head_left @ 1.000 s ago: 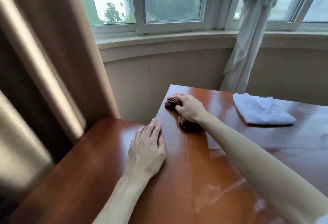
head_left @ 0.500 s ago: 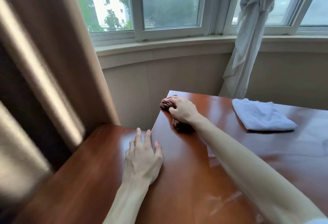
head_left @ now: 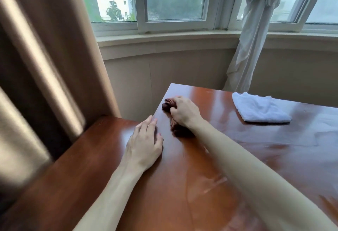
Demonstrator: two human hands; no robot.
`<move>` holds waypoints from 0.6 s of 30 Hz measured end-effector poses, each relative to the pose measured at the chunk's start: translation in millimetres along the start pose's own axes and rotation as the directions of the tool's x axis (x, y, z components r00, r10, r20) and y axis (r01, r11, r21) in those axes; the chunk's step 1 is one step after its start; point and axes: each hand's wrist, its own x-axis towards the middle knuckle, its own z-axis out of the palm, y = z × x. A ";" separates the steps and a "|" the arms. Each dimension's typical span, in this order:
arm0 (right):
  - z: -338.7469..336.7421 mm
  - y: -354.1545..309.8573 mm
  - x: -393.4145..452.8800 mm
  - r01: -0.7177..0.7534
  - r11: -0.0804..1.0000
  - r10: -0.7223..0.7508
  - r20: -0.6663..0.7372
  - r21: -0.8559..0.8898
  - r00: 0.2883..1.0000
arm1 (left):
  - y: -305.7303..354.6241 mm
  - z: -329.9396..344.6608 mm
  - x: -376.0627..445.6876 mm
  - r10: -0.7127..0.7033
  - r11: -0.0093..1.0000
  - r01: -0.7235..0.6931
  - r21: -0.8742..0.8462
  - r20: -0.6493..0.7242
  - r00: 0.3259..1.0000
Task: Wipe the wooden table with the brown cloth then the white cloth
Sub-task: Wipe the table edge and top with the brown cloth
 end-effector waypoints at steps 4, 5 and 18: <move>4.3 27.9 92.8 -0.107 0.994 0.106 -0.060 -0.020 0.993 | -2.5 1.1 5.9 -0.030 0.999 0.029 -0.018 -0.004 1.000; 7.3 33.9 112.8 -0.114 0.993 0.112 -0.066 -0.031 0.992 | -3.3 1.2 6.7 -0.049 0.999 0.049 -0.019 -0.007 0.999; 16.7 -6.8 57.2 0.160 0.987 -0.160 0.021 -0.007 0.987 | -4.2 -12.4 13.0 -0.240 0.920 0.238 -0.312 0.033 0.970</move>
